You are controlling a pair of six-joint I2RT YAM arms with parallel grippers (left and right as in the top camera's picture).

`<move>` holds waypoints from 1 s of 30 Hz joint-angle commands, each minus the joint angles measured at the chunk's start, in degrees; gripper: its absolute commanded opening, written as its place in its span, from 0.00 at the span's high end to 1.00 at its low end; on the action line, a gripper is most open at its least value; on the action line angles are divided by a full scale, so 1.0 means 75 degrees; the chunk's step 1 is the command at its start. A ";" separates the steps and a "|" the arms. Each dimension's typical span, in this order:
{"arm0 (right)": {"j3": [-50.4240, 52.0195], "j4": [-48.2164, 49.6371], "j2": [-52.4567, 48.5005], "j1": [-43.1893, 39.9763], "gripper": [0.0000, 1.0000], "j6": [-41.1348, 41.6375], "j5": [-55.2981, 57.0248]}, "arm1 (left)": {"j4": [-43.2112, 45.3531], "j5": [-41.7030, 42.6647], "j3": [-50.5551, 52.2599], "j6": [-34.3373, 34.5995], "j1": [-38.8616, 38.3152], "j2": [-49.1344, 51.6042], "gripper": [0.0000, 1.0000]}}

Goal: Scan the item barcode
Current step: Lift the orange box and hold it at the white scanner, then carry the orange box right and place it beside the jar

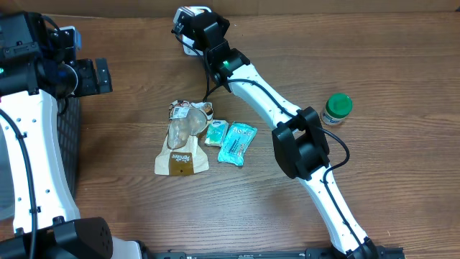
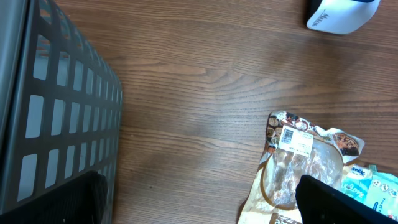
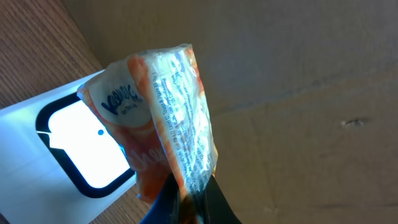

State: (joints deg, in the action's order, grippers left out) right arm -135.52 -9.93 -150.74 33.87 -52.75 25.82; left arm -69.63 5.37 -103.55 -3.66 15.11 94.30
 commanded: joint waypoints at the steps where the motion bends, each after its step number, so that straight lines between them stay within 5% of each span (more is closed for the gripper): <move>1: -0.0076 0.0050 0.0093 -0.0023 0.96 0.0184 0.0157 | 0.0000 0.0003 -0.0099 -0.0198 0.0032 0.0020 0.01; 10: -0.0079 -0.1122 0.1390 -0.0026 0.96 0.2678 -0.0522 | 0.0000 0.0000 -0.0099 -0.0198 0.0032 0.0020 0.01; 21: -0.0079 -0.6082 0.4130 -0.0691 0.96 0.7659 -0.3013 | 0.0000 0.0000 -0.0099 -0.0198 0.0032 0.0020 0.00; 30: 0.0035 -0.9981 0.4587 -0.1985 0.96 0.8868 -0.3689 | 0.0000 0.0003 -0.0099 -0.0198 0.0032 0.0020 0.00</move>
State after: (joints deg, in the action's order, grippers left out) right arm -136.35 -81.78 -114.24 20.91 8.69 0.69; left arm -69.65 5.37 -103.55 -3.66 15.11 94.30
